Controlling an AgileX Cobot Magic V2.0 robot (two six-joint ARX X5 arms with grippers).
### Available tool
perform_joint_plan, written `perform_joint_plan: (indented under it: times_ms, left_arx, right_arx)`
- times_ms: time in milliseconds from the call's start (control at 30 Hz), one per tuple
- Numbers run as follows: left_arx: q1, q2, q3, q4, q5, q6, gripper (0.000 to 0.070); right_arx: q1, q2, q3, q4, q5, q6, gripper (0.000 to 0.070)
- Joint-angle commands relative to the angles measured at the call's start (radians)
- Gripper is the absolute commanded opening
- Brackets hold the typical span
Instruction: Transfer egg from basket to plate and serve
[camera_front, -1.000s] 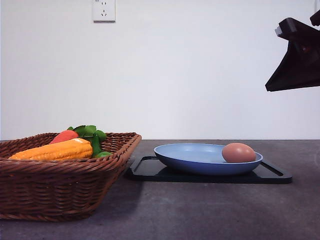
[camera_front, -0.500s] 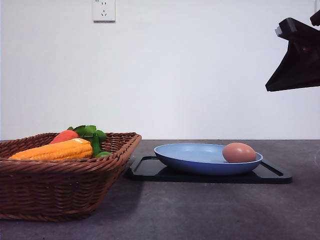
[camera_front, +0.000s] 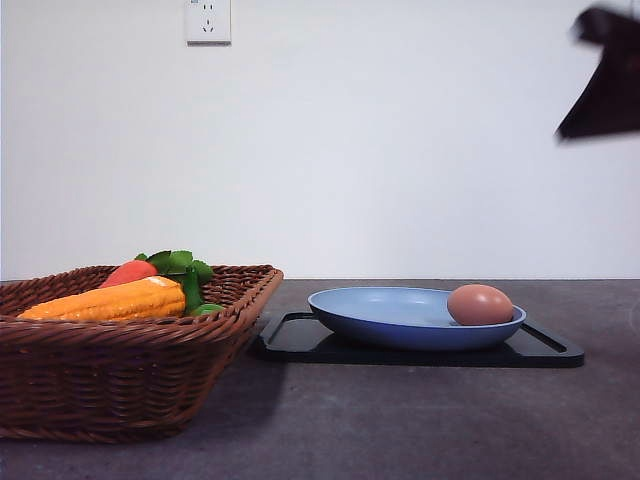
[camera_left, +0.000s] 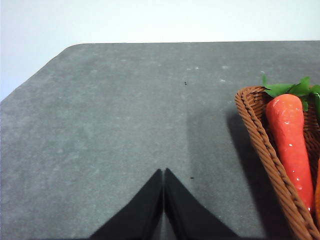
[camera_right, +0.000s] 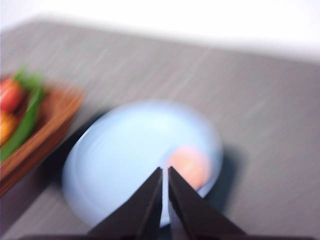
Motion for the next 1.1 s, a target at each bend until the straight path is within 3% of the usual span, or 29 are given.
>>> perform_joint_plan:
  times_ms: [0, 167, 367, 533, 800, 1067]
  left_arx:
    - [0.002, 0.000, -0.020, -0.009, 0.000, 0.008, 0.0000]
    - [0.002, 0.000, -0.020, -0.009, 0.000, 0.008, 0.0000]
    - [0.002, 0.000, -0.020, -0.009, 0.000, 0.008, 0.0000]
    - [0.002, 0.000, -0.020, -0.009, 0.000, 0.008, 0.0000]
    - [0.002, 0.000, -0.020, -0.009, 0.000, 0.008, 0.0000]
    - [0.002, 0.000, -0.020, -0.009, 0.000, 0.008, 0.0000]
  right_arx:
    - [-0.007, -0.056, 0.001, 0.004, 0.028, -0.104, 0.0000]
    - [-0.115, -0.243, -0.036, 0.005, 0.025, -0.173, 0.0000]
    - [-0.283, -0.419, -0.148, 0.003, 0.012, -0.149, 0.0000]
    - [-0.368, -0.495, -0.249, 0.003, 0.012, -0.088, 0.0000]
    - [-0.390, -0.533, -0.371, 0.001, 0.001, -0.063, 0.0000]
    - [-0.392, -0.619, -0.377, -0.229, -0.046, -0.044, 0.0000]
